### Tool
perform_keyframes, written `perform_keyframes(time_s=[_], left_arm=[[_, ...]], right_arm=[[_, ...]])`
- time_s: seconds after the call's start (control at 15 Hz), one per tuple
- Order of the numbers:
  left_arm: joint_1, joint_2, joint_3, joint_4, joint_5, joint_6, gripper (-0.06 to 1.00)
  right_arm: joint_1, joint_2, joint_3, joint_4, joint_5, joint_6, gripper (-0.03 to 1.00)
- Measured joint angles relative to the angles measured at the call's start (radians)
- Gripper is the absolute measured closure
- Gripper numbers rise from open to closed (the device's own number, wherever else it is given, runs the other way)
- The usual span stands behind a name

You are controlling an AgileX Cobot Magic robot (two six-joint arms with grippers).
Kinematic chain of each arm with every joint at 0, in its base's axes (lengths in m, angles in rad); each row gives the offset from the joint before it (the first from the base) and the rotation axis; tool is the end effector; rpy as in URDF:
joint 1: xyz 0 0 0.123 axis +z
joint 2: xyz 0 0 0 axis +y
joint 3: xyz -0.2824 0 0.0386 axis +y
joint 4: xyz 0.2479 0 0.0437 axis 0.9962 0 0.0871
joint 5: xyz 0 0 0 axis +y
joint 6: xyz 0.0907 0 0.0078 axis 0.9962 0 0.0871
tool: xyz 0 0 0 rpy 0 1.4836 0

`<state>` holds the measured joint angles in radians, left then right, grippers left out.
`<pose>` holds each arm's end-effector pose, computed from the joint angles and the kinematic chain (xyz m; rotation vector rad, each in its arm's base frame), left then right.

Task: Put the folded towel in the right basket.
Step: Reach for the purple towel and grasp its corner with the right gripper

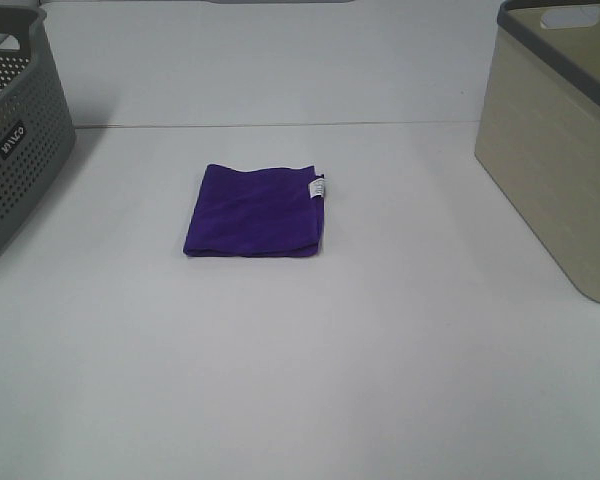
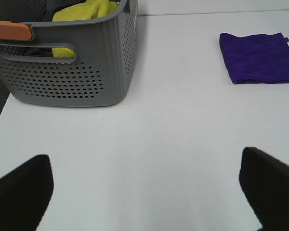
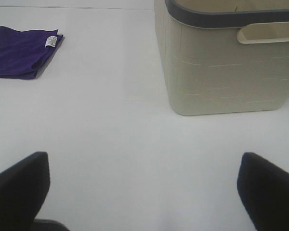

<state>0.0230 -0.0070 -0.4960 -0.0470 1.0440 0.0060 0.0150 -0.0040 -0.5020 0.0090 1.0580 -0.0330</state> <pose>-0.0047 -0.0038 0.2775 -0.0154 2.0239 -0.0377 -0.0056 0.0006 0.2779 -0.0493 2.0350 -0.0006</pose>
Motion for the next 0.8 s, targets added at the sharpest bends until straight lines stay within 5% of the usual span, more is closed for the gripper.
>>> perform_keyframes(time_s=[0.8], left_arm=[[0.000,0.000,0.000,-0.001,0.000,0.000,-0.05]], right_arm=[[0.000,0.000,0.000,-0.001,0.000,0.010,-0.01]])
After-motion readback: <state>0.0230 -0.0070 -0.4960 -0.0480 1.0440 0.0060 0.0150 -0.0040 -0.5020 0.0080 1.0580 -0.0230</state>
